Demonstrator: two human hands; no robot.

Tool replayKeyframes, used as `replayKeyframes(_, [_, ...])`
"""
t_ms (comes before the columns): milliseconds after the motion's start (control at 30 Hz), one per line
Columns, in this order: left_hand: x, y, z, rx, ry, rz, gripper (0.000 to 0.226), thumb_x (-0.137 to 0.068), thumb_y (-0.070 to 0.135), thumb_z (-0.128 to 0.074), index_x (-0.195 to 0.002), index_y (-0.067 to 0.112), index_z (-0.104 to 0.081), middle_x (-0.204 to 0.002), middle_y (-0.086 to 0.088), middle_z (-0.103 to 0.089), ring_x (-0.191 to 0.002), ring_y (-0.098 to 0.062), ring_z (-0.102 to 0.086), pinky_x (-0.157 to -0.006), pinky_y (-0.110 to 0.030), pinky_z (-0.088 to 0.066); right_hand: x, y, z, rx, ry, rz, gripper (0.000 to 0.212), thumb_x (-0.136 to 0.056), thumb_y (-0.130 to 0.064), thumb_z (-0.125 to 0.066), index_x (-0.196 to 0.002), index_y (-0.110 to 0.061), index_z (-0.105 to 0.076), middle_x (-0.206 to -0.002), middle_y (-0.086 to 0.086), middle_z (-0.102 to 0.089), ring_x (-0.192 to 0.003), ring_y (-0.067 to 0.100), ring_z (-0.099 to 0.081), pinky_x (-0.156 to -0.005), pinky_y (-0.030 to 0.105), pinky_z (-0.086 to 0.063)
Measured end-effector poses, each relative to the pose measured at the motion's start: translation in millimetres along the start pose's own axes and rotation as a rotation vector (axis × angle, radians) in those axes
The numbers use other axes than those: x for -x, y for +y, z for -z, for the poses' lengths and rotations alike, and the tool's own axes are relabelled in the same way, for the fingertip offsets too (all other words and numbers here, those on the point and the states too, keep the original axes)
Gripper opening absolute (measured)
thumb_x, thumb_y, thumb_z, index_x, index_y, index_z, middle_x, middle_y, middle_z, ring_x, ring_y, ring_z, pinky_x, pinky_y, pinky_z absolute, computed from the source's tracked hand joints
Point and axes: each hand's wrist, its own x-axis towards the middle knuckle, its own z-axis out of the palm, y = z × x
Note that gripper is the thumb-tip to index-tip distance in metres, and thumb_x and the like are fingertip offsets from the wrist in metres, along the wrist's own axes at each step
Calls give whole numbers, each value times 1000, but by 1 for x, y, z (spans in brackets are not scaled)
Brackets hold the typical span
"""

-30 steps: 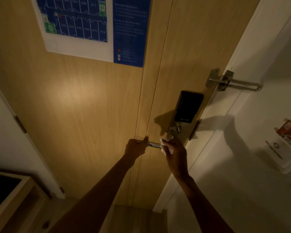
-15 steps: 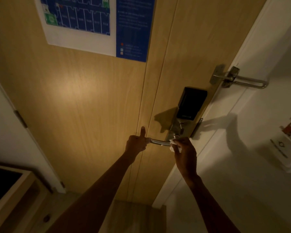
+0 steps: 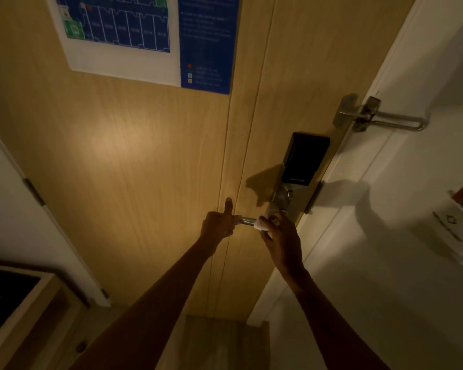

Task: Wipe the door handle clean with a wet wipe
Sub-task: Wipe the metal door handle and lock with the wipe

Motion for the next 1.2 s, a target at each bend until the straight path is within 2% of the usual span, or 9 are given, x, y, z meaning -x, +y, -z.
replayKeyframes(133, [-2, 0, -2, -39, 10, 13, 70, -83, 70, -45, -82, 8, -76, -63, -4, -65, -56, -15, -54, -64, -28, -46, 6, 17, 6, 24, -18, -1, 47, -75, -8, -80, -119, -12, -64, -125, 15, -60, -109, 31, -62, -78, 39, -61])
replayKeyframes(300, [-2, 1, -1, -20, 2, 37, 71, -78, 74, -48, -81, 10, -77, -62, -3, -63, -54, -14, -51, -60, -27, -42, 11, 23, 17, -100, -14, -82, 36, -81, -8, -74, -116, -13, -67, -123, 9, -63, -110, 24, -63, -79, 38, -60])
replayKeyframes(433, [-2, 3, -2, -16, -9, 41, 71, -77, 73, -50, -82, 7, -77, -57, 0, -62, -50, -13, -51, -54, -24, -40, 11, 13, 27, -320, 172, -229, 27, -84, -13, -72, -110, -9, -69, -111, 5, -65, -96, 17, -66, -76, 27, -60])
replayKeyframes(567, [-1, 5, -1, -16, -10, 52, 71, -78, 72, -50, -84, 6, -76, -62, -2, -64, -52, -13, -53, -59, -26, -43, 6, 12, 27, -412, 253, -368, 29, -83, -13, -74, -111, -6, -69, -114, 10, -62, -95, 20, -66, -75, 16, -55])
replayKeyframes(667, [0, 6, -2, -1, -3, 58, 68, -80, 69, -51, -83, 6, -76, -64, -3, -66, -53, -13, -54, -58, -26, -44, 9, 10, 23, -324, 132, -225, 33, -82, -8, -74, -114, -8, -67, -119, 9, -59, -104, 20, -63, -83, 30, -58])
replayKeyframes(733, [0, 6, -2, 8, 4, 69, 67, -81, 68, -52, -82, 6, -76, -66, -5, -68, -55, -15, -56, -60, -27, -46, 10, 11, 22, -273, 89, -169, 31, -84, -8, -72, -114, -11, -67, -120, 6, -59, -108, 20, -63, -83, 35, -59])
replayKeyframes(1000, [9, 16, -6, 108, 21, 68, 66, -88, 58, -51, -94, -4, -72, -79, -14, -68, -63, -17, -58, -66, -27, -50, 9, 10, 7, -96, -18, -127, 37, -85, -10, -69, -121, -13, -63, -131, 9, -57, -118, 25, -59, -88, 38, -58])
replayKeyframes(1133, [10, 20, -2, 112, 12, 102, 72, -87, 63, -45, -93, -3, -74, -82, -16, -71, -62, -17, -61, -67, -28, -53, -2, -20, 7, 0, -54, -23, 34, -78, -10, -77, -110, -13, -67, -111, 7, -65, -100, 22, -64, -76, 33, -60])
replayKeyframes(1200, [9, 22, -1, 93, 5, 122, 74, -86, 66, -43, -94, -1, -74, -83, -15, -72, -64, -18, -63, -69, -29, -55, -4, -15, 12, 26, -73, 27, 28, -79, -13, -77, -106, -16, -68, -110, 5, -65, -99, 20, -64, -78, 29, -58])
